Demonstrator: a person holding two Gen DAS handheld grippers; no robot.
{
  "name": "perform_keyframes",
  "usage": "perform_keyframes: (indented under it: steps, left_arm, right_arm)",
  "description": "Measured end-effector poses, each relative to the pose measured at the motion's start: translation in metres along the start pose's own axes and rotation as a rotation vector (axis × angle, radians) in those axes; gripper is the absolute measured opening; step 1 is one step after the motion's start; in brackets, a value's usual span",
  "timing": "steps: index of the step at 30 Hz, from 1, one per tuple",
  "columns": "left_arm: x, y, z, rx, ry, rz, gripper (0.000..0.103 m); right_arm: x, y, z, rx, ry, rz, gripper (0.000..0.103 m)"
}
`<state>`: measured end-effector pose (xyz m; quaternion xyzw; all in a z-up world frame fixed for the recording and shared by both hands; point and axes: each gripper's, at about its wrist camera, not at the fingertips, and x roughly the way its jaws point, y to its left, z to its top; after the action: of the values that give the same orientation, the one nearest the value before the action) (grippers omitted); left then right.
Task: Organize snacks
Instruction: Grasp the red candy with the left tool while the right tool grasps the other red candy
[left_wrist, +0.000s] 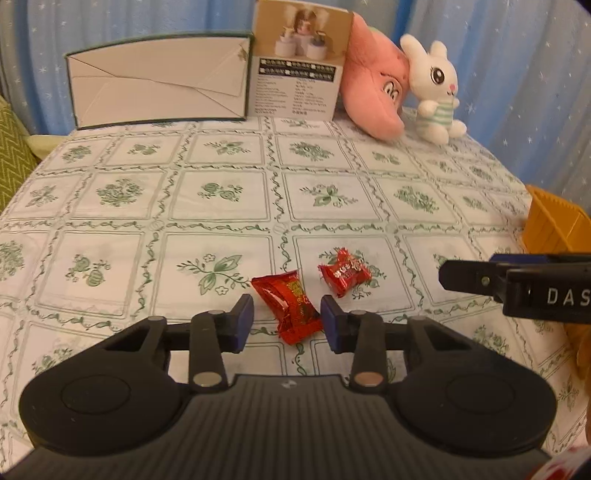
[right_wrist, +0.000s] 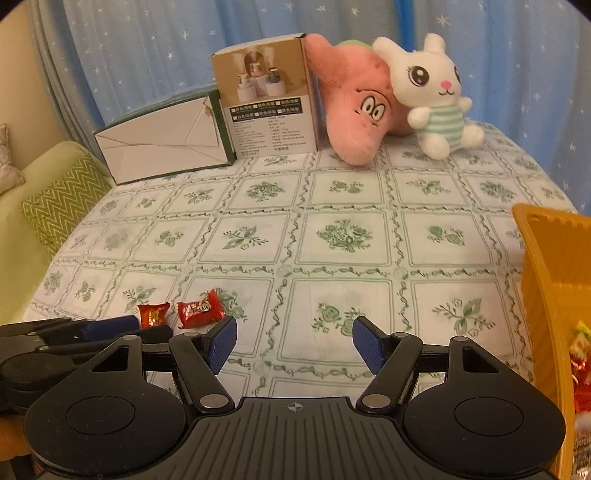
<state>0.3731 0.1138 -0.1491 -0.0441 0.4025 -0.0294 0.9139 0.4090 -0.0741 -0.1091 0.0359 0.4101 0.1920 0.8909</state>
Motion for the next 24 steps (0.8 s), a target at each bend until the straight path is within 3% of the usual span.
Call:
perform_keyframes:
  steps: [5,9,19,24]
  left_arm:
    - [0.004,0.005,0.005,-0.009,0.003,0.001,0.020]
    - [0.001,0.014,0.007,-0.002,0.013,0.024,0.019]
    - [-0.009,0.043,0.006,-0.069,0.047,0.025,0.020]
    - [-0.009,0.042,0.006,-0.055,0.050,0.024,0.021]
  right_arm:
    - [0.012,0.009,0.001,-0.057,-0.007,0.020,0.069]
    - [0.023,0.011,-0.003,-0.099,-0.007,0.040,0.069]
    - [0.041,0.030,-0.002,-0.109,-0.037,0.192,0.069]
    - [0.056,0.043,0.001,-0.140,-0.045,0.211,0.068]
